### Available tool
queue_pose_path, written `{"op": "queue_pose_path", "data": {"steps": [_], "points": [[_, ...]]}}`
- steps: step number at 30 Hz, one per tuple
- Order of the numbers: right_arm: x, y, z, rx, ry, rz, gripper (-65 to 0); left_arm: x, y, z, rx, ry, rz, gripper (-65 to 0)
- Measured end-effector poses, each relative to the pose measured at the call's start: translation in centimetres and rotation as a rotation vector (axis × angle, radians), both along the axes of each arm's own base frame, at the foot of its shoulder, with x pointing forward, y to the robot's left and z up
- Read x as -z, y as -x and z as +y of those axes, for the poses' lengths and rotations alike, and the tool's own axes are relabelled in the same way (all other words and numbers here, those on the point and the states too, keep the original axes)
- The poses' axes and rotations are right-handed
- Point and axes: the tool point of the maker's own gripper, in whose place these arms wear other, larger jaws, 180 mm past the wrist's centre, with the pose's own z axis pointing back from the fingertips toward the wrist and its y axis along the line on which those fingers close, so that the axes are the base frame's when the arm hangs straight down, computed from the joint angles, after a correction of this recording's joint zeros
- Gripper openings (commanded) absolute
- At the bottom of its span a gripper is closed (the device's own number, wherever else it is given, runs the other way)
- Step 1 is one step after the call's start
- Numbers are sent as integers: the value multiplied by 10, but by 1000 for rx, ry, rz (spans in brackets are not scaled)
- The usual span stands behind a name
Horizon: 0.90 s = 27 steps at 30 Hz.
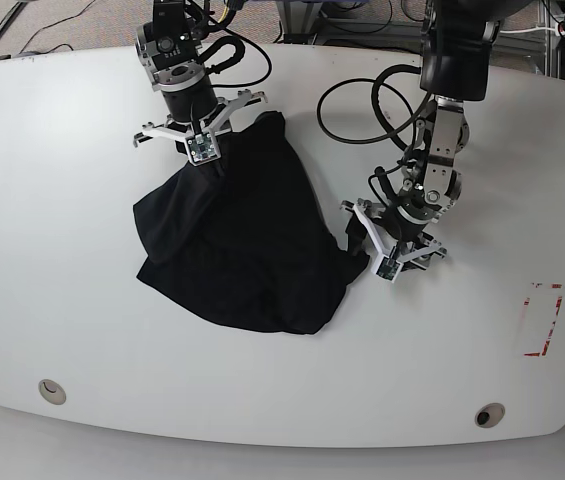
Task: Layout the t-shirt on the table in an organized manner, then fold the t-shirt properly
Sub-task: 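Move the left gripper to the shirt's opposite edge and grasp it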
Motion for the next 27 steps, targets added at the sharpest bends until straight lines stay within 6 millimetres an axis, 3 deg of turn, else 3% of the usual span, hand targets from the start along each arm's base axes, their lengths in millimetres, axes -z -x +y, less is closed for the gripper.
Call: {"op": "queue_pose_path", "data": {"steps": [6, 11, 14, 17, 20, 27], "points": [[0, 0, 0, -1, -1, 0, -647, 4, -10, -17, 58, 12, 10, -242], [-1, -1, 1, -1, -1, -2, -647, 8, -6, -32, 115, 26, 21, -247], [-2, -4, 0, 0, 0, -10, -647, 7, -3, -38, 129, 54, -4, -324], [-4, -6, 1, -1, -2, -18, -647, 6, -2, -40, 141, 63, -4, -510], [-5, -7, 1, -1, -2, -21, -647, 8, -3, -40, 141, 56, 0, -650], [-5, -6, 1, -2, -2, -19, -647, 11, -5, -40, 135, 73, 0, -643]]}}
